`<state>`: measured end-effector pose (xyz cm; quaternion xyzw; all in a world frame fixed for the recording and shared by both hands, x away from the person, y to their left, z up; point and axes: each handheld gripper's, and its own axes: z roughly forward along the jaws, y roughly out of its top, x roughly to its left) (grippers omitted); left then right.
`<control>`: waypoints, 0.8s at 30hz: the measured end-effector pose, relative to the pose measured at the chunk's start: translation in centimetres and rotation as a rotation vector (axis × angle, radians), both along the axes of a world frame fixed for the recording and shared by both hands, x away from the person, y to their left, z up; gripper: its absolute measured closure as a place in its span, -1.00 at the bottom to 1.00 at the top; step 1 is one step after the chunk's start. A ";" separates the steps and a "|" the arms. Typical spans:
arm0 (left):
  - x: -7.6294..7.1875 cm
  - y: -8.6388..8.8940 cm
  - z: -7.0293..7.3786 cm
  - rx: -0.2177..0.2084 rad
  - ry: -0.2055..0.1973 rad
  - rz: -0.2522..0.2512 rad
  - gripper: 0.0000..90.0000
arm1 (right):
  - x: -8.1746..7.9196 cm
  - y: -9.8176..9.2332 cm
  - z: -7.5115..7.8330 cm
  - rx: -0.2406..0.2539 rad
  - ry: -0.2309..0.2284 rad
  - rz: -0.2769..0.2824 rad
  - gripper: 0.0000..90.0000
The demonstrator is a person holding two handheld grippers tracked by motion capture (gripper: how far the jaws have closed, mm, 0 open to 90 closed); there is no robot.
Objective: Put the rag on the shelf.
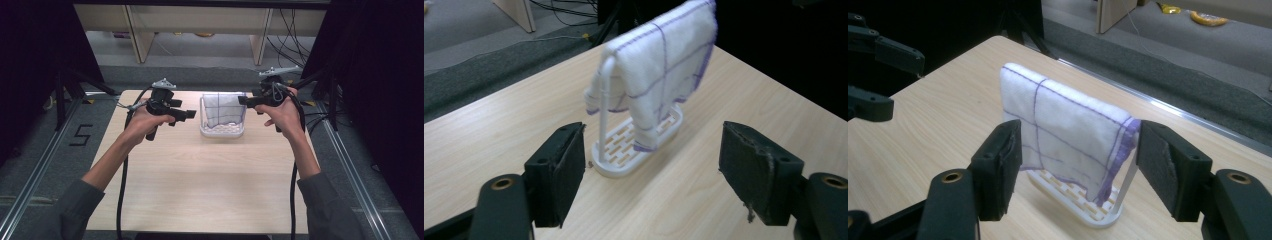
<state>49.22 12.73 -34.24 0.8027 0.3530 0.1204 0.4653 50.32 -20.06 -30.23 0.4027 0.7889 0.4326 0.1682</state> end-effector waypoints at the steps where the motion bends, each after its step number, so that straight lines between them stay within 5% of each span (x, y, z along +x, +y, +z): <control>1: -0.2 0.0 -0.1 0.000 -0.002 -0.005 -0.44 | -0.2 0.0 0.0 -0.008 -0.010 -0.003 -0.22; 19: -4.1 0.3 -2.3 -0.054 0.001 -0.066 -0.59 | -3.3 0.2 -1.8 0.037 -0.025 0.035 -0.28; 24: -5.2 0.3 -2.7 -0.033 -0.024 -0.065 -0.60 | -3.9 -0.3 -2.8 0.052 -0.017 0.038 -0.28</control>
